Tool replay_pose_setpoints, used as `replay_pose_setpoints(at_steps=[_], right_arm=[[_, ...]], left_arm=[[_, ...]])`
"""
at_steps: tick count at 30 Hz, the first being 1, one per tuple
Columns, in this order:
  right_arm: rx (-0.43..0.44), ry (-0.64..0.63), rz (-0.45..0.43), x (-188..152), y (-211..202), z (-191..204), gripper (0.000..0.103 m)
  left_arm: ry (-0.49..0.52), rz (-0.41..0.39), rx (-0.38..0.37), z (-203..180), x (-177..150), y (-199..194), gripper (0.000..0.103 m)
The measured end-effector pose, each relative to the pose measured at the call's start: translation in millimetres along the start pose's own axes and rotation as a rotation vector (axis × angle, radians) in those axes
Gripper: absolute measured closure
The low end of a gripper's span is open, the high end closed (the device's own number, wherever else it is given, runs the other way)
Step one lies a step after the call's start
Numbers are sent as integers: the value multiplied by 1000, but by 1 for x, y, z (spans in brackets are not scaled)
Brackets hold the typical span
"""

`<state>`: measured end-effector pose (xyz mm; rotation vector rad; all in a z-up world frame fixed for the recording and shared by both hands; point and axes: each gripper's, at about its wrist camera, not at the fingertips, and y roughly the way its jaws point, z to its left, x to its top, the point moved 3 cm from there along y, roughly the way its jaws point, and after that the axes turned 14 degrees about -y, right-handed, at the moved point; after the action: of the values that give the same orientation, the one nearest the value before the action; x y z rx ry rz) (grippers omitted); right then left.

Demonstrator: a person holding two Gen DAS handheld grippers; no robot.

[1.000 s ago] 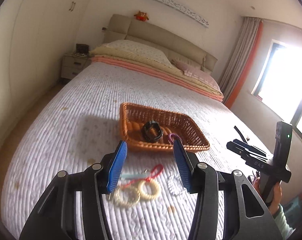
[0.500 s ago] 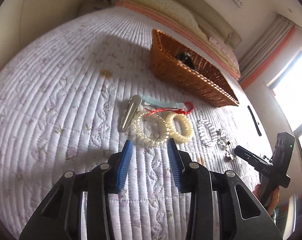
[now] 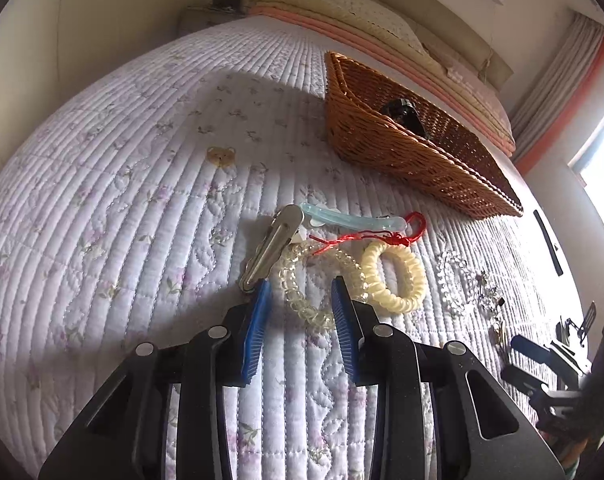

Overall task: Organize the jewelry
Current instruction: 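Grasp the clear bead bracelet with the left tool while the right tool grasps a silver hair clip, then lower both items into the wicker basket and open both tools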

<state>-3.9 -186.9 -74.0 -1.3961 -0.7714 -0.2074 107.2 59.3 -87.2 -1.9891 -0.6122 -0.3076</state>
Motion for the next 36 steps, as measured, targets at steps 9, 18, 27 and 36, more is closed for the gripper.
replay_pose_setpoints(at_steps=[9, 18, 27, 36], right_arm=[[-89, -30, -3, 8, 17, 15, 85], [-79, -8, -59, 5, 6, 11, 88], [-47, 9, -170, 13, -28, 11, 88], [-77, -9, -316, 79, -82, -6, 88]], left_arm=[[33, -26, 69, -6, 0, 8, 77], [104, -68, 79, -15, -10, -4, 96], [95, -107, -93, -22, -24, -49, 96], [190, -256, -168, -80, 25, -88, 96]])
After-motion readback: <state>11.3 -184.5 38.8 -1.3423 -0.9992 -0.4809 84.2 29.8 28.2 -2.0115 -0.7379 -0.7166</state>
